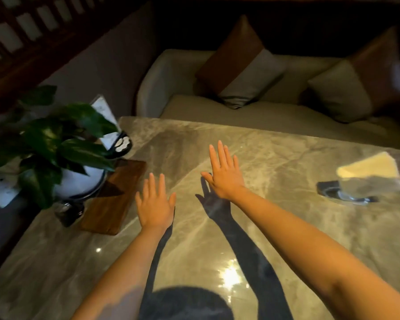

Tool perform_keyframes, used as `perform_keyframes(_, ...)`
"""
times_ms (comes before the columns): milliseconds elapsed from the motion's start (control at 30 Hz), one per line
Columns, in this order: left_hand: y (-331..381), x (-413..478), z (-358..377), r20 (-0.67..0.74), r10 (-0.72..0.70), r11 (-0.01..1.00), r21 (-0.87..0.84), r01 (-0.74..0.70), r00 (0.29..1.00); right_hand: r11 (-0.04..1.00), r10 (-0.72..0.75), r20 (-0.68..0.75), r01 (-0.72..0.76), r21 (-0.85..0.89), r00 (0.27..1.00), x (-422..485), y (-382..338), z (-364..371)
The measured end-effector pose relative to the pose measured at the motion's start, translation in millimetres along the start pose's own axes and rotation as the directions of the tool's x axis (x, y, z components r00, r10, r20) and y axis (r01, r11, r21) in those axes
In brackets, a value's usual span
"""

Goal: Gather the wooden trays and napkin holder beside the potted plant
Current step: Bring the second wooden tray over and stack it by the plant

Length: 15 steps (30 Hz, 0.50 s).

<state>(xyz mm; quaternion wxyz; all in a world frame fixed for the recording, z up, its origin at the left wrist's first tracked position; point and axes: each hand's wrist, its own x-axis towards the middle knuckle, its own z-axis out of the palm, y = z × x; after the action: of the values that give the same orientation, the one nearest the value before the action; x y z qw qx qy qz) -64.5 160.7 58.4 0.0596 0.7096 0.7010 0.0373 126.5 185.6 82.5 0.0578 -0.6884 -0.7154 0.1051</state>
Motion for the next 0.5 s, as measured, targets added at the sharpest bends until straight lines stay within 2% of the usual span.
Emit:
perform_keyframes(200, 110.2, -19.2, 3.6, 0.045, 0.226, 0.974, -0.035, -0.225, 0.973, 0.979, 0.199, -0.046, -0.2, -0.025, 0.979, -69.9, 92.9, -31.7)
perform_keyframes(500, 255.4, -87.7, 24.3, 0.093, 0.481, 0.876, -0.069, -0.477, 0.872, 0.884, 0.461, -0.102, -0.466, -0.037, 0.882, -200.4, 229.1, -56.4)
